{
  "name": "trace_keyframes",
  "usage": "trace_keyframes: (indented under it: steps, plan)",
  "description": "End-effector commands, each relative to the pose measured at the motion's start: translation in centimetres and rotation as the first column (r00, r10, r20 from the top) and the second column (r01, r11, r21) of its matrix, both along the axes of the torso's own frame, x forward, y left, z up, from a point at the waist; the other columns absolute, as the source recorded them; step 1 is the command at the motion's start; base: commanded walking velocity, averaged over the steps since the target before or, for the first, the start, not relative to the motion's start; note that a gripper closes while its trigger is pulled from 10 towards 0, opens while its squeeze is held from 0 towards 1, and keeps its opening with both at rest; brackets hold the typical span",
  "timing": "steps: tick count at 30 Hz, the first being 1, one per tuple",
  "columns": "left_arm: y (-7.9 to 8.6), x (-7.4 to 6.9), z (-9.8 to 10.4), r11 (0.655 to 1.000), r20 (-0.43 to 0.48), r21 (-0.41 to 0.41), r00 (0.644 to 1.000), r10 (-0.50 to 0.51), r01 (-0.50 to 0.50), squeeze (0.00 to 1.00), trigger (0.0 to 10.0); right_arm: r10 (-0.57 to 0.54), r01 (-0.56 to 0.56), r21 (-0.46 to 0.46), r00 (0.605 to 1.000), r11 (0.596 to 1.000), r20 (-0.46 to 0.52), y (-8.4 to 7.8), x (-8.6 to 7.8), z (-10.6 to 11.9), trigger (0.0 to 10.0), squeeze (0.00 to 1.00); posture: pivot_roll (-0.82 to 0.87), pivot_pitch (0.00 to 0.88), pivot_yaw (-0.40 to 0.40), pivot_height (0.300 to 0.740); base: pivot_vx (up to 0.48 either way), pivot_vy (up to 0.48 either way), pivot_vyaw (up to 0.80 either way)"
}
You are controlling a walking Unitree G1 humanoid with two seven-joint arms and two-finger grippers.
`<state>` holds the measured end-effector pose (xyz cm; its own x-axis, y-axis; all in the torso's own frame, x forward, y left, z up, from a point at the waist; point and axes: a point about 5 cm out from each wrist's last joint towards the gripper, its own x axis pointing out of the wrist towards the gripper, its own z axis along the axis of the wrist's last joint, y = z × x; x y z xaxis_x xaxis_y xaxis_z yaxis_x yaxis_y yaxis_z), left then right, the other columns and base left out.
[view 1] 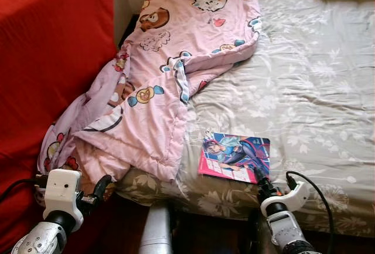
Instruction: Clean up the room
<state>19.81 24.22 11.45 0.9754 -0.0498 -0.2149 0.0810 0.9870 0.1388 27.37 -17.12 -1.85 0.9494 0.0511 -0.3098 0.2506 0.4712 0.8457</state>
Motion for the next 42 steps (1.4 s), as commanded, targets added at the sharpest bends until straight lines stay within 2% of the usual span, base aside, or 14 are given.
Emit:
trace_keyframes:
  steps: [1,6,10,12,14,22,24,26,28,37,38,39,42]
  plan:
    - [0.6,-0.5,0.3,1.0,-0.006,0.027,1.0,0.014,-0.013,0.0,10.0,0.087,-0.085,0.104,0.996,0.991,-0.017,2.9,-0.4,-0.6,10.0,0.0,0.4,0.251,0.151,0.593,0.0,0.0,0.0]
    - [0.3,-0.5,0.3,0.999,-0.008,0.042,1.0,-0.004,0.004,0.0,10.0,0.096,-0.095,0.148,0.995,0.984,0.001,3.2,-0.3,-0.4,10.0,0.0,0.39,0.253,0.152,0.593,0.0,0.0,0.0]
    - [0.2,-0.7,0.3,0.999,-0.009,0.045,1.0,-0.01,0.01,0.0,10.0,0.022,-0.015,0.17,0.999,0.985,-0.035,2.5,-0.7,-0.8,10.0,0.0,0.4,0.264,0.151,0.593,0.0,0.0,0.0]
    - [0.1,-0.9,0.4,0.999,-0.01,0.05,1.0,-0.015,0.015,0.0,10.0,-0.078,0.091,0.219,0.995,0.971,-0.068,1.3,-1.2,-1.3,10.0,0.0,0.41,0.266,0.155,0.593,0.0,0.0,0.0]
    - [0.1,-1.1,0.6,0.998,-0.01,0.053,1.0,-0.015,0.015,0.0,10.0,-0.087,0.105,0.213,0.992,0.971,-0.095,1.1,-1.6,-1.6,10.0,0.0,0.41,0.279,0.162,0.593,0.0,0.0,0.0]
    - [0.4,-1.4,0.9,0.998,-0.014,0.064,1.0,-0.016,0.017,0.0,10.0,-0.066,0.072,0.299,0.997,0.952,-0.03,2.2,-1.0,-0.9,10.0,0.0,0.43,0.286,0.173,0.593,0.0,0.0,0.0]
    - [0.5,-1.5,1.1,0.998,-0.012,0.067,1.0,-0.017,0.017,0.0,10.0,-0.035,0.038,0.304,0.999,0.952,-0.016,2.7,-0.7,-0.7,10.0,0.0,0.43,0.287,0.177,0.593,0.0,0.0,0.0]
    - [0.7,-1.4,1.4,0.997,-0.008,0.073,1.0,-0.016,0.017,0.0,10.0,0.058,-0.065,0.299,0.998,0.952,0.032,4.2,-0.2,-0.2,10.0,0.0,0.43,0.287,0.177,0.593,0.0,0.0,0.0]
    - [0.8,-1.3,1.5,0.997,-0.003,0.079,1.0,-0.017,0.017,0.0,10.0,0.076,-0.084,0.309,0.996,0.947,0.038,4.6,-0.1,0.0,10.0,0.0,0.44,0.286,0.178,0.593,0.0,0.0,0.0]
    - [0.8,-1.1,1.6,0.997,0.001,0.081,1.0,-0.01,0.01,0.0,10.0,0.094,-0.106,0.301,0.994,0.948,0.052,5.0,0.3,0.3,10.0,0.0,0.43,0.272,0.17,0.593,0.0,0.0,0.0]
    - [0.8,-1.0,1.5,0.997,0.002,0.081,1.0,-0.012,0.012,0.0,10.0,0.094,-0.107,0.301,0.994,0.948,0.056,5.0,0.3,0.4,7.1,0.0,0.43,0.273,0.168,0.593,0.0,0.0,0.0]
    - [0.7,-1.0,1.5,0.997,0.002,0.08,1.0,-0.014,0.013,0.0,10.0,0.094,-0.107,0.302,0.994,0.947,0.058,4.9,0.4,0.4,0.0,0.0,0.43,0.272,0.166,0.593,0.0,0.0,0.0]
    - [0.6,-0.9,1.4,0.997,0.003,0.08,1.0,-0.016,0.015,0.0,10.0,0.097,-0.116,0.306,0.992,0.945,0.077,4.9,0.5,0.6,0.0,0.0,0.43,0.27,0.166,0.593,0.0,0.0,0.0]
